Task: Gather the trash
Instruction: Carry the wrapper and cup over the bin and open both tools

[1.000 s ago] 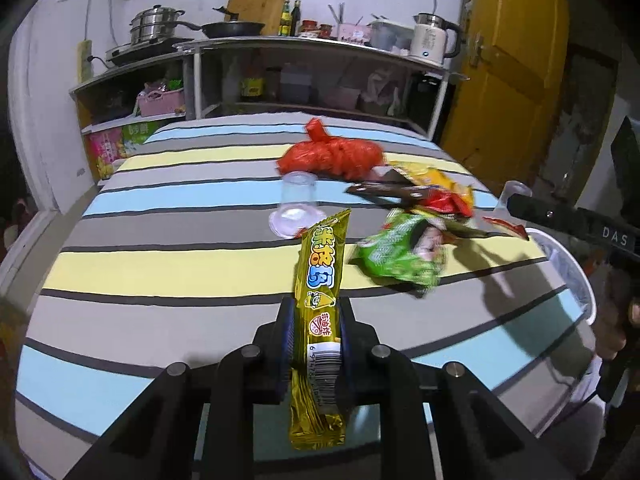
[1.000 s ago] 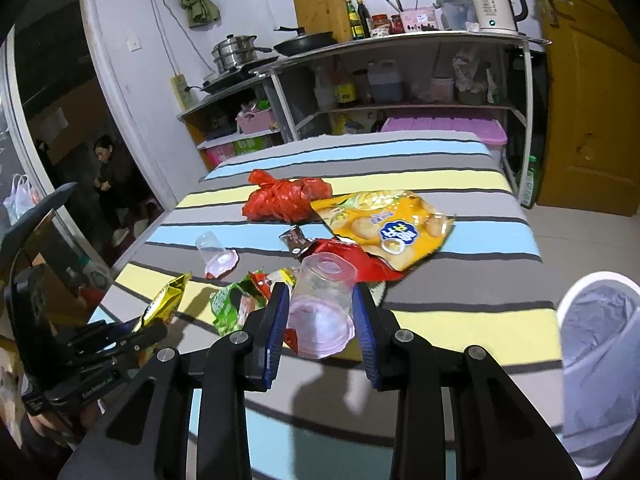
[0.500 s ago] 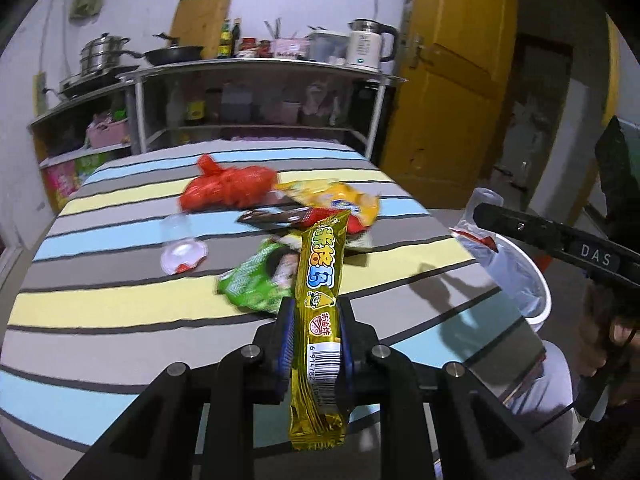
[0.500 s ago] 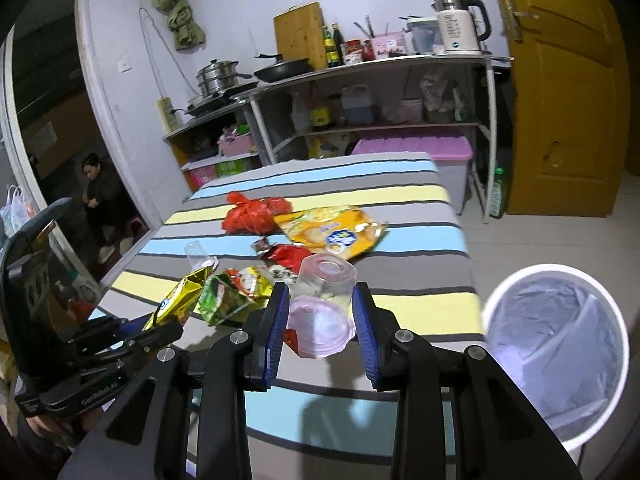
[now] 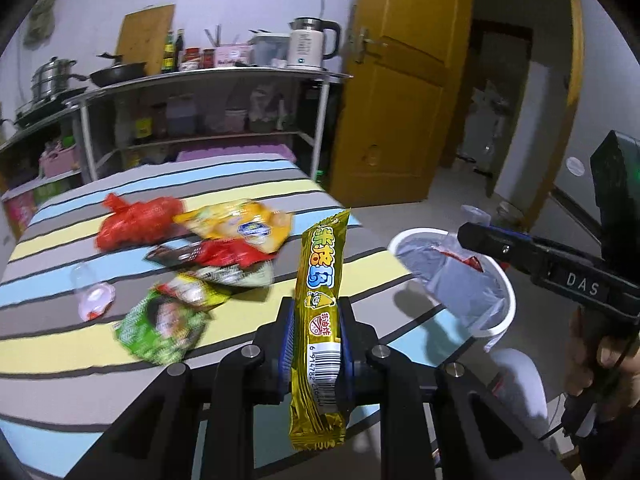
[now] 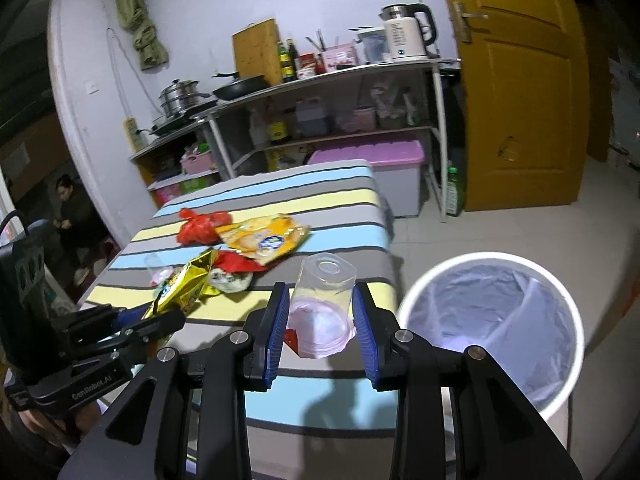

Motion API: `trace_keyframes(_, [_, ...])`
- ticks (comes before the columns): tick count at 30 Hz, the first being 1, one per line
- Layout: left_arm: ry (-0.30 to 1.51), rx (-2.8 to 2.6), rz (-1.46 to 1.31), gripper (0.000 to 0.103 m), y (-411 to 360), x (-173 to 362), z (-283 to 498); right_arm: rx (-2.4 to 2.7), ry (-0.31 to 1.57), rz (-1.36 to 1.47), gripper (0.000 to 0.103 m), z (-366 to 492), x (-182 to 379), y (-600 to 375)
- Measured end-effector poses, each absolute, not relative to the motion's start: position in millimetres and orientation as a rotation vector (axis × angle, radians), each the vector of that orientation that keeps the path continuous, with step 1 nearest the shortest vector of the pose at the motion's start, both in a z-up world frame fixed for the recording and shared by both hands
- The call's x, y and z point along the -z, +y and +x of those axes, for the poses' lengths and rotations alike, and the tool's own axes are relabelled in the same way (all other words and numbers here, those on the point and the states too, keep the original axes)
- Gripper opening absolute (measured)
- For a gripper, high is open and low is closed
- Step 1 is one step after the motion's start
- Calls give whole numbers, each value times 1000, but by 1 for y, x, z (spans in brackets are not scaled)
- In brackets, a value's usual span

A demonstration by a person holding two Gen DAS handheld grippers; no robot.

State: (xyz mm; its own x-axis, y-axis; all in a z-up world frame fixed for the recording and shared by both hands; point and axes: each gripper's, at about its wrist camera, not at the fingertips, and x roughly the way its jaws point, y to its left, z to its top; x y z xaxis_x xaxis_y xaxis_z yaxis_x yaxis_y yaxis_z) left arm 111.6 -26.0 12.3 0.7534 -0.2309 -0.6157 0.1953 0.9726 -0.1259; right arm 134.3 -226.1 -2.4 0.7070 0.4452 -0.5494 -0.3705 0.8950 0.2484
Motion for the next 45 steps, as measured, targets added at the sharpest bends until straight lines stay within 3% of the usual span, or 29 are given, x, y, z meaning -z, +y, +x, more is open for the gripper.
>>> trace_keyframes(21, [691, 407, 9, 20, -123, -6, 160, -298, 662, 192, 34, 141, 20, -308])
trace_keyframes(41, [790, 498, 42, 21, -185, 35, 204, -198, 742, 244, 34, 160, 57, -360])
trace_keyframes(45, [816, 502, 35, 34, -187, 42, 213, -188, 777, 247, 34, 165, 66, -362])
